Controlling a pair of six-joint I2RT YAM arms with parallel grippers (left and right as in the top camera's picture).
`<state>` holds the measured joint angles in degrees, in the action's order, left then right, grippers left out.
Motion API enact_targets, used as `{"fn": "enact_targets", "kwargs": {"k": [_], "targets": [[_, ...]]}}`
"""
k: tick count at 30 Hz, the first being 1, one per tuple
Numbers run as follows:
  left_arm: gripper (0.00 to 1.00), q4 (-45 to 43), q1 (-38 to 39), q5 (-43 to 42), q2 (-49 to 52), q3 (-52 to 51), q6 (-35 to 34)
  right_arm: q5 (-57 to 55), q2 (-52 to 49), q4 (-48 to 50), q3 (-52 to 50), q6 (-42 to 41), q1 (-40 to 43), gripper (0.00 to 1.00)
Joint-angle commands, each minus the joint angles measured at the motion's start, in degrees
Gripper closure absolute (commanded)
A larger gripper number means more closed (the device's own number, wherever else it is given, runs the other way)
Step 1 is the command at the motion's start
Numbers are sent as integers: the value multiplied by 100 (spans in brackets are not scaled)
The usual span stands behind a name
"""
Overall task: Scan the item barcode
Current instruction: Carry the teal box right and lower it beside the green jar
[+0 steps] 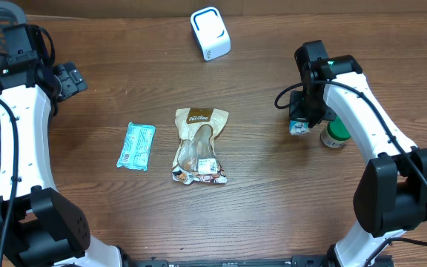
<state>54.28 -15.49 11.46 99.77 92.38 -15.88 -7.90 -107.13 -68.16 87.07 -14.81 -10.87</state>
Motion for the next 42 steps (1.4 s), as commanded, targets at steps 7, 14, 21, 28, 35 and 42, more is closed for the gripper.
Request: {"fn": "enact_targets", "kwargs": {"k": [7, 14, 21, 28, 35, 42], "targets": [[0, -11, 17, 70, -52, 101, 66, -4, 26, 586, -509, -173, 31, 96], [0, -11, 17, 70, -52, 101, 66, -337, 26, 1228, -1003, -170, 35, 96], [0, -11, 17, 70, -52, 101, 66, -407, 26, 1502, -1163, -168, 35, 96], [0, -11, 17, 70, -52, 101, 66, -404, 26, 1578, -1165, -170, 35, 96], [0, -11, 17, 70, -52, 101, 66, -404, 26, 1626, -1165, -170, 35, 96], [0, -11, 17, 70, -52, 101, 66, -404, 26, 1604, -1174, -170, 35, 96]]}}
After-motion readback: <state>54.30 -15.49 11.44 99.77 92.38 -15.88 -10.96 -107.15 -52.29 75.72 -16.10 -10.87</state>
